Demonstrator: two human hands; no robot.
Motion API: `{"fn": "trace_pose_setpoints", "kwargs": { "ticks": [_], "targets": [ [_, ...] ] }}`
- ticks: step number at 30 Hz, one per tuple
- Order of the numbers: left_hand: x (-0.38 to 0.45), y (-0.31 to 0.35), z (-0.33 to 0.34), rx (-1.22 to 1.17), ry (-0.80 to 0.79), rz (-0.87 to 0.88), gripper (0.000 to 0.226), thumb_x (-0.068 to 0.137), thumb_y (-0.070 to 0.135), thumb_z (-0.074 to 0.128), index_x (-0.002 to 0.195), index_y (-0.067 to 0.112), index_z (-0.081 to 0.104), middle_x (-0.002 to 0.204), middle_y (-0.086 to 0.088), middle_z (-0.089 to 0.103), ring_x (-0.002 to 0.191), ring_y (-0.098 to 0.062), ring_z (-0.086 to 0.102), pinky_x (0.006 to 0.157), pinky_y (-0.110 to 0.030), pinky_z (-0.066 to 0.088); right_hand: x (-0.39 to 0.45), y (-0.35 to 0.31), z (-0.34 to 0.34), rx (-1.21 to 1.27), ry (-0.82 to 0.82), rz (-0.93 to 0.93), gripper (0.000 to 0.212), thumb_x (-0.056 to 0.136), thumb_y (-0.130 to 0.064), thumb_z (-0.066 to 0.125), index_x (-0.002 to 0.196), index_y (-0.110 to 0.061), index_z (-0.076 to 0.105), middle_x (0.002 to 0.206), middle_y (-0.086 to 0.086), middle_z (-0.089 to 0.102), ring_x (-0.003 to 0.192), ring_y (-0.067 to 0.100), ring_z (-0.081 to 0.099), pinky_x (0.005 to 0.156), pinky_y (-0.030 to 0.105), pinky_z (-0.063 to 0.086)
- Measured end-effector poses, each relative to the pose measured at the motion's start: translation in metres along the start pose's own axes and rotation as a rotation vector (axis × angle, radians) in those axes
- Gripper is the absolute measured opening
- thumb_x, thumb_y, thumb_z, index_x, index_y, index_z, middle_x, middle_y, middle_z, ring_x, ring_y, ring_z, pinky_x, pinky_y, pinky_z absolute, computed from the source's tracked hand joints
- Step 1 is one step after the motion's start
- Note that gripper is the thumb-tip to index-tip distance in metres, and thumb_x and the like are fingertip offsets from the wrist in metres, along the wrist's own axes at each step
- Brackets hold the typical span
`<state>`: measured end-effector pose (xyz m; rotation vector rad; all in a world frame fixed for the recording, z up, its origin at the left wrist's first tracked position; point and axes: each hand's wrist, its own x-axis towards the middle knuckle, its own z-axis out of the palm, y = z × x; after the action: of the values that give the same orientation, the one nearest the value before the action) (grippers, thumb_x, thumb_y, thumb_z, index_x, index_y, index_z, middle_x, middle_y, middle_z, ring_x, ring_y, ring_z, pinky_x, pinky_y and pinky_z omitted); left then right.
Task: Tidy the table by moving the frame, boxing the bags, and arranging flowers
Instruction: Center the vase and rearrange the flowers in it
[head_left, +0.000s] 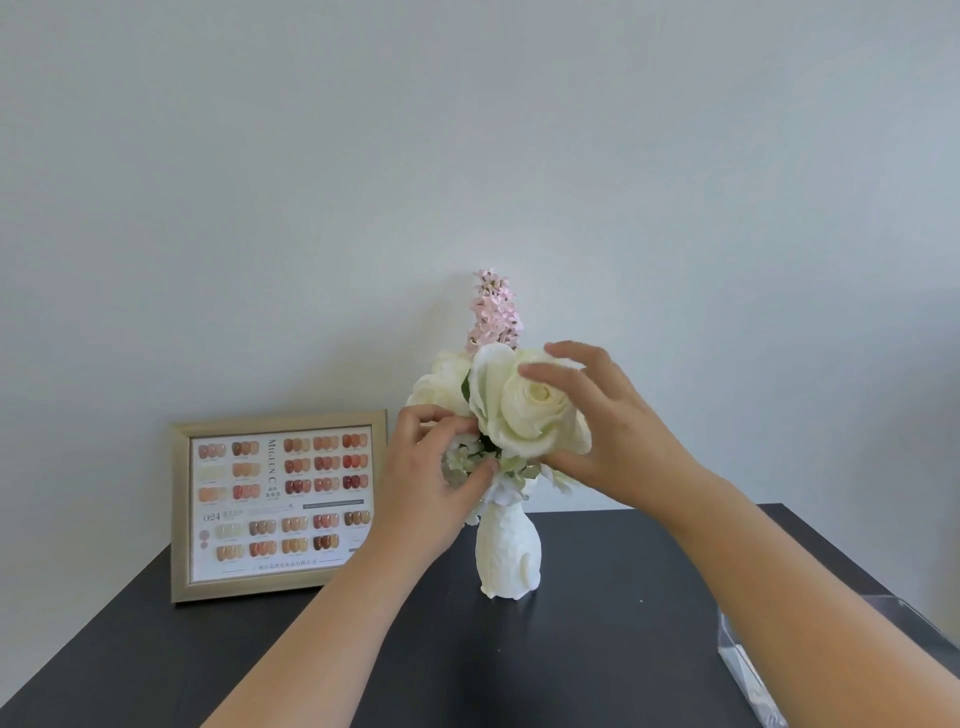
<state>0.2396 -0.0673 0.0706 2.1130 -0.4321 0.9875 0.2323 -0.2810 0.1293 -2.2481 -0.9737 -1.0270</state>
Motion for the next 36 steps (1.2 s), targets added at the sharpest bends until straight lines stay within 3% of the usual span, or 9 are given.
{"fn": "trace_pose_setpoints", "kwargs": {
  "ticks": [5, 11, 14, 16, 18, 21, 30, 33, 36],
  "targets": [
    [-0.001, 0.003, -0.001, 0.010, -0.017, 0.003, 0.031, 0.076, 0.033, 0.080, 0.104, 0.029, 0.069, 0.116, 0.013, 0.043, 0.108, -0.001, 0.047, 0.087, -0.009, 0.034, 0.023, 0.001, 0.004, -0.045, 0.060, 0.014, 0.024, 0.080, -0.020, 0.078, 0.103, -0.019, 0.074, 0.106, 0.000, 0.065, 0.092, 0.025, 0.057, 0.077, 0.037, 0.050],
    [0.000, 0.005, -0.010, -0.050, -0.049, -0.041, 0.049, 0.076, 0.034, 0.078, 0.116, 0.035, 0.051, 0.118, 0.017, 0.040, 0.113, 0.002, 0.042, 0.086, -0.010, 0.036, 0.046, 0.004, 0.010, -0.113, -0.093, 0.052, 0.014, 0.082, -0.024, 0.073, 0.096, -0.024, 0.073, 0.118, -0.009, 0.066, 0.112, 0.017, 0.050, 0.088, 0.024, 0.038],
    [0.000, 0.005, -0.014, -0.003, -0.095, -0.058, 0.072, 0.072, 0.050, 0.076, 0.131, 0.042, 0.035, 0.134, 0.018, 0.034, 0.127, -0.005, 0.031, 0.104, -0.027, 0.034, 0.047, 0.003, 0.011, -0.080, -0.167, 0.096, 0.008, 0.083, -0.020, 0.068, 0.091, -0.021, 0.070, 0.106, -0.008, 0.070, 0.107, 0.014, 0.055, 0.085, 0.027, 0.045],
    [0.000, 0.002, -0.015, 0.136, -0.220, -0.103, 0.095, 0.063, 0.072, 0.068, 0.140, 0.052, 0.016, 0.152, 0.020, 0.015, 0.140, -0.009, 0.010, 0.114, -0.042, 0.019, 0.046, 0.003, 0.013, -0.058, -0.234, 0.130, 0.007, 0.085, -0.018, 0.065, 0.091, -0.020, 0.068, 0.095, -0.006, 0.070, 0.095, 0.016, 0.061, 0.079, 0.031, 0.049],
    [-0.002, -0.003, -0.014, 0.119, -0.345, -0.140, 0.111, 0.057, 0.078, 0.068, 0.142, 0.057, 0.000, 0.157, 0.025, -0.006, 0.146, -0.011, -0.003, 0.117, -0.050, 0.013, 0.047, 0.003, 0.012, -0.058, -0.288, 0.158, 0.007, 0.087, -0.017, 0.061, 0.090, -0.023, 0.064, 0.094, -0.004, 0.070, 0.087, 0.017, 0.061, 0.073, 0.030, 0.048],
    [-0.006, -0.007, -0.010, -0.059, -0.385, -0.113, 0.117, 0.058, 0.066, 0.079, 0.142, 0.060, -0.002, 0.155, 0.030, -0.006, 0.145, -0.004, 0.006, 0.116, -0.043, 0.024, 0.053, 0.005, 0.007, -0.076, -0.338, 0.191, 0.009, 0.089, -0.019, 0.058, 0.091, -0.028, 0.058, 0.095, 0.002, 0.071, 0.069, 0.014, 0.056, 0.062, 0.028, 0.045],
    [-0.006, -0.003, -0.004, -0.134, -0.367, -0.102, 0.115, 0.063, 0.059, 0.079, 0.144, 0.056, -0.002, 0.149, 0.039, 0.001, 0.133, 0.012, 0.013, 0.097, -0.012, 0.019, 0.060, 0.005, 0.009, -0.112, -0.363, 0.224, 0.011, 0.088, -0.015, 0.057, 0.087, -0.026, 0.056, 0.091, 0.004, 0.071, 0.061, 0.009, 0.051, 0.061, 0.029, 0.044],
    [-0.006, 0.000, -0.003, -0.149, -0.368, -0.109, 0.114, 0.064, 0.058, 0.080, 0.145, 0.056, -0.001, 0.149, 0.040, 0.001, 0.134, 0.011, 0.014, 0.099, -0.015, 0.020, 0.058, 0.004, 0.008, -0.100, -0.375, 0.253, 0.012, 0.088, -0.013, 0.057, 0.087, -0.025, 0.059, 0.089, 0.000, 0.070, 0.062, 0.007, 0.051, 0.060, 0.026, 0.041],
    [-0.006, 0.001, -0.003, -0.162, -0.363, -0.120, 0.114, 0.066, 0.058, 0.080, 0.147, 0.053, 0.000, 0.151, 0.036, 0.006, 0.134, 0.011, 0.018, 0.101, -0.018, 0.023, 0.054, -0.002, 0.009, -0.139, -0.419, 0.223, 0.012, 0.087, -0.014, 0.056, 0.088, -0.023, 0.064, 0.069, -0.008, 0.060, 0.060, 0.002, 0.046, 0.055, 0.024, 0.037]
  ]
}}
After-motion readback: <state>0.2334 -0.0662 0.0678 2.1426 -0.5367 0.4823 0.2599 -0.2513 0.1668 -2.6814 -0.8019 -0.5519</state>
